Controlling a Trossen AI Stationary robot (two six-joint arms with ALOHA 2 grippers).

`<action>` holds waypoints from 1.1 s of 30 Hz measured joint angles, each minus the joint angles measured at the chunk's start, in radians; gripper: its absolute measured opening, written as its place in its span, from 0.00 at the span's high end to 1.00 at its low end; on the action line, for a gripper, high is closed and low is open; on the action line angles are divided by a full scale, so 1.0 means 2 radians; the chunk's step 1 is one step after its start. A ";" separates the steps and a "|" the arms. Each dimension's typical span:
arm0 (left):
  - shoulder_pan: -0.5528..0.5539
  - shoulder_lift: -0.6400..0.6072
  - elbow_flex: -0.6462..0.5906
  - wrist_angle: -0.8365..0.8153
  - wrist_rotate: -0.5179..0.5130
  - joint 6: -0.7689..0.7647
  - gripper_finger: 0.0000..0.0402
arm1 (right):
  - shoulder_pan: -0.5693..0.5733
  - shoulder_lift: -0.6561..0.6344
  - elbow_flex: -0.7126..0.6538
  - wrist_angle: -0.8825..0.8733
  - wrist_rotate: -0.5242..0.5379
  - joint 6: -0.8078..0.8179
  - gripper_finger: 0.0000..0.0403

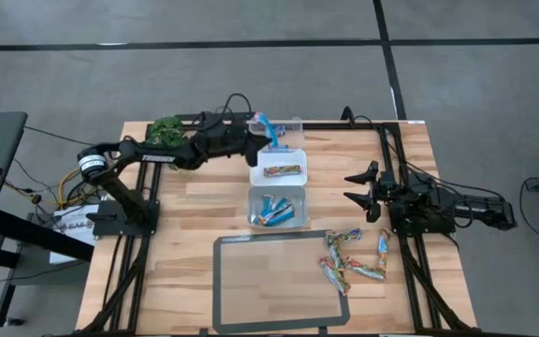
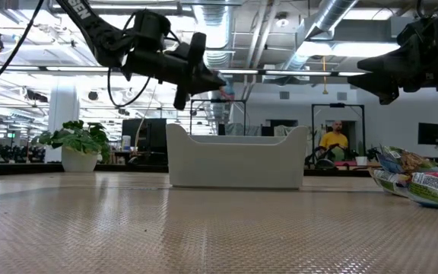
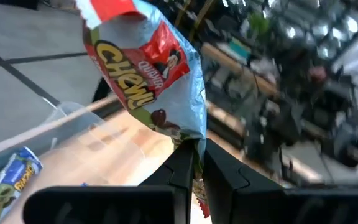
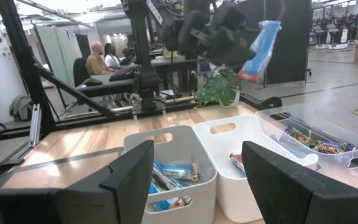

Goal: Pick and place Granola Bars by type
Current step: Put the red granola bar into the white bin, then put the blue granola bar into the transparent bin

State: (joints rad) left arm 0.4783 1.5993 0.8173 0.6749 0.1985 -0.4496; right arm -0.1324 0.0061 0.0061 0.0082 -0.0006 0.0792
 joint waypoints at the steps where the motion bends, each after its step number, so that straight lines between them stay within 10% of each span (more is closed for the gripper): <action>1: 0.000 0.000 0.000 -0.007 0.009 0.014 0.96 | 0.000 0.000 0.000 0.000 0.000 0.000 0.41; 15: -0.026 0.026 0.114 -0.328 0.003 0.330 0.96 | 0.000 0.000 0.000 0.000 0.000 0.000 0.41; 33: -0.043 0.064 0.160 -0.397 0.002 0.310 0.66 | 0.000 0.003 0.000 0.000 0.000 0.000 0.41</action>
State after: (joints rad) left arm 0.3925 1.7275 1.1370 -0.1192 0.2016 0.1702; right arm -0.1316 0.0128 0.0059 0.0082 -0.0010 0.0790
